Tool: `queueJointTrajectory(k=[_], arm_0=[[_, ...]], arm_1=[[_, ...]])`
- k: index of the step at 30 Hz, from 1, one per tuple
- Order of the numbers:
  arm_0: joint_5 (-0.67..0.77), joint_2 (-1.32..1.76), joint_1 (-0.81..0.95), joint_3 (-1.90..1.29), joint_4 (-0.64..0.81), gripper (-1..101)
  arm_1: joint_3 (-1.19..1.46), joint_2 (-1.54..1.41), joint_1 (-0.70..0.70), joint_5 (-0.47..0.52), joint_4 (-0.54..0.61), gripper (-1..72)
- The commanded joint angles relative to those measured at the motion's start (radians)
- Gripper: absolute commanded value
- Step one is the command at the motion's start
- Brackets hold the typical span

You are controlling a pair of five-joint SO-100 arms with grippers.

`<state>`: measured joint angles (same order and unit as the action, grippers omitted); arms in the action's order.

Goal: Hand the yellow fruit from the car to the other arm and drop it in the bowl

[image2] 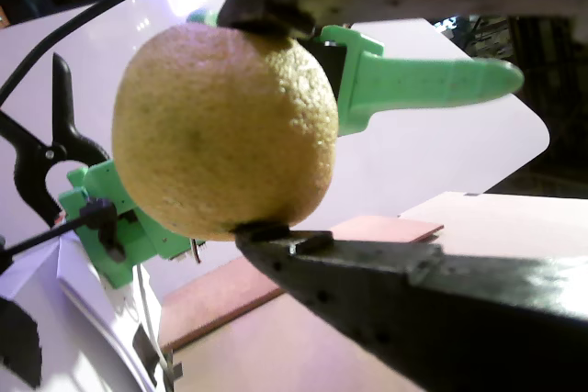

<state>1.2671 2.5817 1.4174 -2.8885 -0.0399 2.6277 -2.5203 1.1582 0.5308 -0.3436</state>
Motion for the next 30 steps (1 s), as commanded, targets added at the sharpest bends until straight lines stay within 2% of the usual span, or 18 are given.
queueJointTrajectory(k=[1,17,30], arm_0=[[0.009,0.021,0.005,0.012,0.034,0],[0.009,0.020,0.005,0.012,0.034,0],[0.009,0.020,0.005,0.012,0.034,0]], arm_1=[[0.000,-0.025,-0.012,-0.009,-0.015,45.0],[-0.029,0.103,0.072,-0.064,-0.014,44.7],[-0.020,0.126,0.048,-0.023,0.049,43.8]])
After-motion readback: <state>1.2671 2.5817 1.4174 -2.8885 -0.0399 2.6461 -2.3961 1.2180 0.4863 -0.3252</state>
